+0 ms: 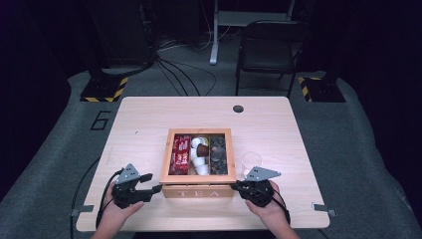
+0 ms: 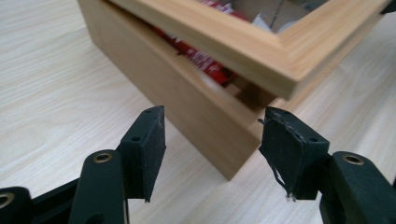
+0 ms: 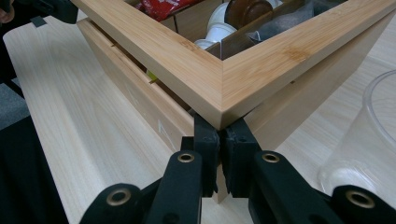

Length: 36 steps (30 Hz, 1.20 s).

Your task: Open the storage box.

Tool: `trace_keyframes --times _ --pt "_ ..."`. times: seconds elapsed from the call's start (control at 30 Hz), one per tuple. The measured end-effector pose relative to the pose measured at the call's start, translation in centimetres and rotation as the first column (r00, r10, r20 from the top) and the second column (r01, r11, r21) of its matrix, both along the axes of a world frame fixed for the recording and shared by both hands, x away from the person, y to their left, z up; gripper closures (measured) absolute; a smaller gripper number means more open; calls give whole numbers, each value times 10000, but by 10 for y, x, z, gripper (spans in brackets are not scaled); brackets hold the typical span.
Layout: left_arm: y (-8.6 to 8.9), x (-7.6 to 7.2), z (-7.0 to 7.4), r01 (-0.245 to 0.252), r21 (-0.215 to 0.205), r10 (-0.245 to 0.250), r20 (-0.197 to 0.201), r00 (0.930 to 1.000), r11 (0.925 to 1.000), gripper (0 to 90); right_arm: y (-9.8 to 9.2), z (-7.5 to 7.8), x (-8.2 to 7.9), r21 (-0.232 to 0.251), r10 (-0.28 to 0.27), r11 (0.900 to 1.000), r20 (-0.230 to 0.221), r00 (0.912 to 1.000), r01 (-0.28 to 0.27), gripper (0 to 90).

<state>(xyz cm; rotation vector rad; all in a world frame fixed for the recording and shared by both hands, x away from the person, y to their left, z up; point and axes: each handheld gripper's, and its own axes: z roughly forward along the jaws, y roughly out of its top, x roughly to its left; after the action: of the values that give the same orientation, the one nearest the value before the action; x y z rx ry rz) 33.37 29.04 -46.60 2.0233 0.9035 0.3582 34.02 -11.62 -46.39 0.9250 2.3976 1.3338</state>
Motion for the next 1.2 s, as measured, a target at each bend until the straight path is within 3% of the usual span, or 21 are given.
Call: trace_keyframes --times 0.17,0.3,0.57,0.63,0.7,0.8,1.03,1.2 --pt "-9 -4 5 269 -58 -268 191 9995 9996 451 2 1 1 11 -27 10000 11 10000 27 851" --pt "-16 -6 8 165 -130 -160 401 9991 9998 471 1 1 2 98 53 9999 105 9999 -54 850" --pt "-24 -5 14 21 387 -53 828 9965 9992 467 1 2 2 237 -30 9997 108 9999 28 818" --pt "-26 -6 17 -54 536 2 973 9953 9985 463 -1 4 2 409 -57 9992 174 9998 50 785" --pt "-27 -6 19 -17 312 -13 934 9956 9995 462 -2 5 2 550 -155 9984 295 9994 138 738" --pt "-28 -5 21 3 422 -40 865 9962 9991 443 -5 6 1 592 -363 9977 446 9983 336 686" --pt "-27 -3 26 -16 256 -7 896 9960 9997 440 -6 9 -1 624 -884 9945 717 9935 840 563" --pt "-28 1 35 -52 153 38 909 9959 9999 429 -6 17 0 561 -1071 9934 1324 9854 1004 512"
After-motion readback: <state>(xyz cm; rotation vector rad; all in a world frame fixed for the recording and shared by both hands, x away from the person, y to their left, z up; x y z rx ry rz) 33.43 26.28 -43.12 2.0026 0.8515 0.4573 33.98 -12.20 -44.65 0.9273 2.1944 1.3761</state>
